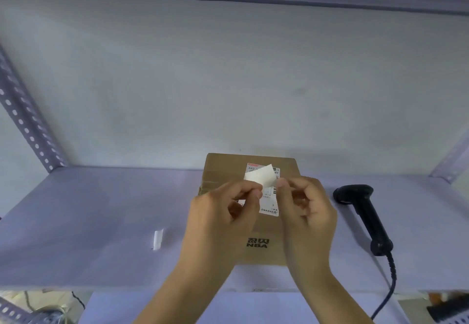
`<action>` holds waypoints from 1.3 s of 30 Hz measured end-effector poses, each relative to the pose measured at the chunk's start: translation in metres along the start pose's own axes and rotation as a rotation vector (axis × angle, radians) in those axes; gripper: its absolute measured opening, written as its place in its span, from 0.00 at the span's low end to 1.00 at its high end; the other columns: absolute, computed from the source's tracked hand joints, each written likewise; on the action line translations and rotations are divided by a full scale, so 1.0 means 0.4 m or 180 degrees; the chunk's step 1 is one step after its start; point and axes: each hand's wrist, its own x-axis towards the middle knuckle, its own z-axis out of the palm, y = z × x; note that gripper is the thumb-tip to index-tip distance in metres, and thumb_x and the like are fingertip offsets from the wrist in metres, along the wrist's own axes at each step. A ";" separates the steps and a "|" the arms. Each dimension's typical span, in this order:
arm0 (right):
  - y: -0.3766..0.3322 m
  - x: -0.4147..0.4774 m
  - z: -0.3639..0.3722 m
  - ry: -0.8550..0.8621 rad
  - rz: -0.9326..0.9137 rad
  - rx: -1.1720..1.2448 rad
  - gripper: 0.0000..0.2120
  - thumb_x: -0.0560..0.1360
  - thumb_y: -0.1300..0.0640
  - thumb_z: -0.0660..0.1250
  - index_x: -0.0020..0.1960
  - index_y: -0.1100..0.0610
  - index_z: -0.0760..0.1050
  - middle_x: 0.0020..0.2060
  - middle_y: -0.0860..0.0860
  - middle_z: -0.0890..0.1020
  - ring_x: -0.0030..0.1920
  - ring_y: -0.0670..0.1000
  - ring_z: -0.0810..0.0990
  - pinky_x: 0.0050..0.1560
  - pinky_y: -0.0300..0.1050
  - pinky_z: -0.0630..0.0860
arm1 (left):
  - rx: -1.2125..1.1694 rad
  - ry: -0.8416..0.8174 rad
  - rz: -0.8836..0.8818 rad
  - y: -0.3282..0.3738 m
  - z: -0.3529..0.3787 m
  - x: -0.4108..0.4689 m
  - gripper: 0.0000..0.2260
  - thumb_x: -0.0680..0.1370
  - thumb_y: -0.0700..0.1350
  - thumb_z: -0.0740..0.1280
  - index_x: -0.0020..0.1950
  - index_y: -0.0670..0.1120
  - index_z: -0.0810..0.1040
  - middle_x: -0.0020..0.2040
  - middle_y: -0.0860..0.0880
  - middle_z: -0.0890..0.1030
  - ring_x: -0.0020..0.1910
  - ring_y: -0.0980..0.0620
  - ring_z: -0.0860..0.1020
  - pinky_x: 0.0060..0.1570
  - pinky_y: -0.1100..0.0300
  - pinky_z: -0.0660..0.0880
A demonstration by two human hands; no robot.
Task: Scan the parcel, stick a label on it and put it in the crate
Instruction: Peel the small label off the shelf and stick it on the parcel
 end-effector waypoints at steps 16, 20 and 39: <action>0.028 -0.002 -0.013 -0.0544 -0.1010 -0.0522 0.10 0.78 0.55 0.62 0.53 0.52 0.82 0.50 0.44 0.80 0.49 0.44 0.79 0.48 0.35 0.75 | -0.1304 0.0049 -0.0881 -0.053 0.013 0.054 0.01 0.73 0.43 0.74 0.42 0.46 0.85 0.35 0.52 0.87 0.29 0.57 0.81 0.35 0.65 0.80; 0.035 0.047 -0.033 -0.0277 0.0273 -0.0142 0.10 0.72 0.44 0.66 0.52 0.44 0.77 0.47 0.42 0.80 0.37 0.39 0.75 0.40 0.26 0.71 | -0.1444 0.0053 -0.0986 -0.072 0.005 0.077 0.03 0.74 0.41 0.72 0.40 0.46 0.84 0.31 0.52 0.85 0.25 0.59 0.77 0.28 0.69 0.76; 0.111 0.243 0.060 -0.0837 0.0555 -0.0970 0.11 0.73 0.50 0.70 0.34 0.53 0.80 0.37 0.54 0.82 0.36 0.46 0.76 0.41 0.43 0.70 | -0.0011 0.0016 -0.0996 -0.152 0.055 0.279 0.03 0.73 0.48 0.72 0.40 0.52 0.82 0.36 0.58 0.81 0.37 0.63 0.78 0.33 0.69 0.72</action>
